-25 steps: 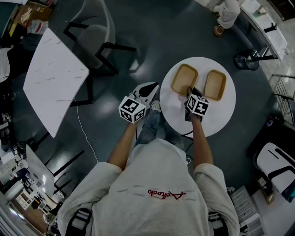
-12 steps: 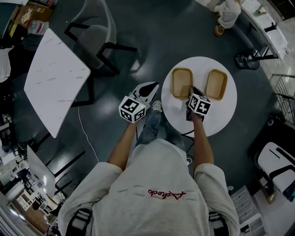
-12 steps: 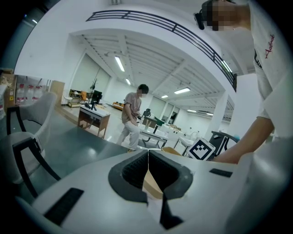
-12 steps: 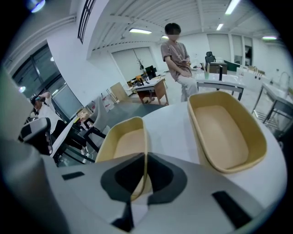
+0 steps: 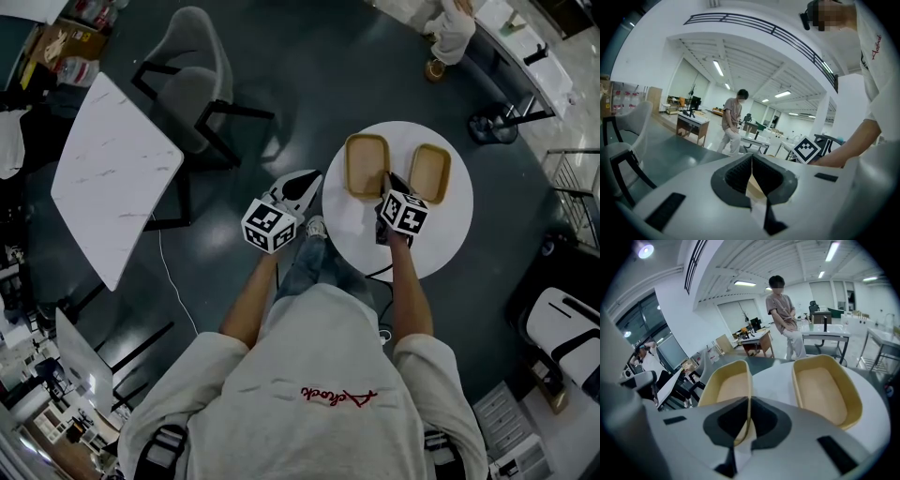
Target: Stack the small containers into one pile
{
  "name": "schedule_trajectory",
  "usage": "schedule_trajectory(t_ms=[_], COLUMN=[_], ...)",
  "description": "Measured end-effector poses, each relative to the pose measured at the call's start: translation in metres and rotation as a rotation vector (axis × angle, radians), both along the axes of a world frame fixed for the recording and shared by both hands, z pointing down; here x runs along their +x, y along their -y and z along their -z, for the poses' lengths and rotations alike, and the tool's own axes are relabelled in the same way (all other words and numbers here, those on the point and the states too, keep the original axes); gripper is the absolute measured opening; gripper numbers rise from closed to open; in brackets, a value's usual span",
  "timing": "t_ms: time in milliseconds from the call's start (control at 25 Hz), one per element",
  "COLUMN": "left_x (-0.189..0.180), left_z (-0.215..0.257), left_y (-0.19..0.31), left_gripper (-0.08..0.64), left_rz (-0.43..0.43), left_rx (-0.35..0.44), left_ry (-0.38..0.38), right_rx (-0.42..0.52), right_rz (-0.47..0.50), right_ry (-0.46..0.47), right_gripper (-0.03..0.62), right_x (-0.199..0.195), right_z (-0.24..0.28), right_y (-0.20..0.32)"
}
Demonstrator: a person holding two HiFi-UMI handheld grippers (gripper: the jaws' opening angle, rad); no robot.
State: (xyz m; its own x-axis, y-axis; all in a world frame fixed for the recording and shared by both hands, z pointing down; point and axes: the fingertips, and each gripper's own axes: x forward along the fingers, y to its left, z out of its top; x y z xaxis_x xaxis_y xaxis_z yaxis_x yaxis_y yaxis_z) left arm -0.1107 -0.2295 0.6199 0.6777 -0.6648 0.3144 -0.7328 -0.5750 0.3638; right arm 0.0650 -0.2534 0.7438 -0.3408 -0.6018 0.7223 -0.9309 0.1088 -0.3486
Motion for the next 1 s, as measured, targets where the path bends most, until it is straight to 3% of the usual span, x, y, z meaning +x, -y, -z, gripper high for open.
schedule_trajectory(t_ms=[400, 1000], left_x=[0.026, 0.118], left_z=[0.008, 0.025], left_y=[0.005, 0.016], left_gripper=[0.012, 0.012], left_rz=[-0.045, -0.193], left_rx=[0.021, 0.046], left_ry=[-0.007, -0.042], right_rx=[0.029, 0.042], right_rz=[-0.056, -0.25], right_ry=[0.001, -0.051], right_gripper=[0.032, 0.032], right_x=[0.03, 0.156], right_z=[0.014, 0.036], right_y=[0.005, -0.011])
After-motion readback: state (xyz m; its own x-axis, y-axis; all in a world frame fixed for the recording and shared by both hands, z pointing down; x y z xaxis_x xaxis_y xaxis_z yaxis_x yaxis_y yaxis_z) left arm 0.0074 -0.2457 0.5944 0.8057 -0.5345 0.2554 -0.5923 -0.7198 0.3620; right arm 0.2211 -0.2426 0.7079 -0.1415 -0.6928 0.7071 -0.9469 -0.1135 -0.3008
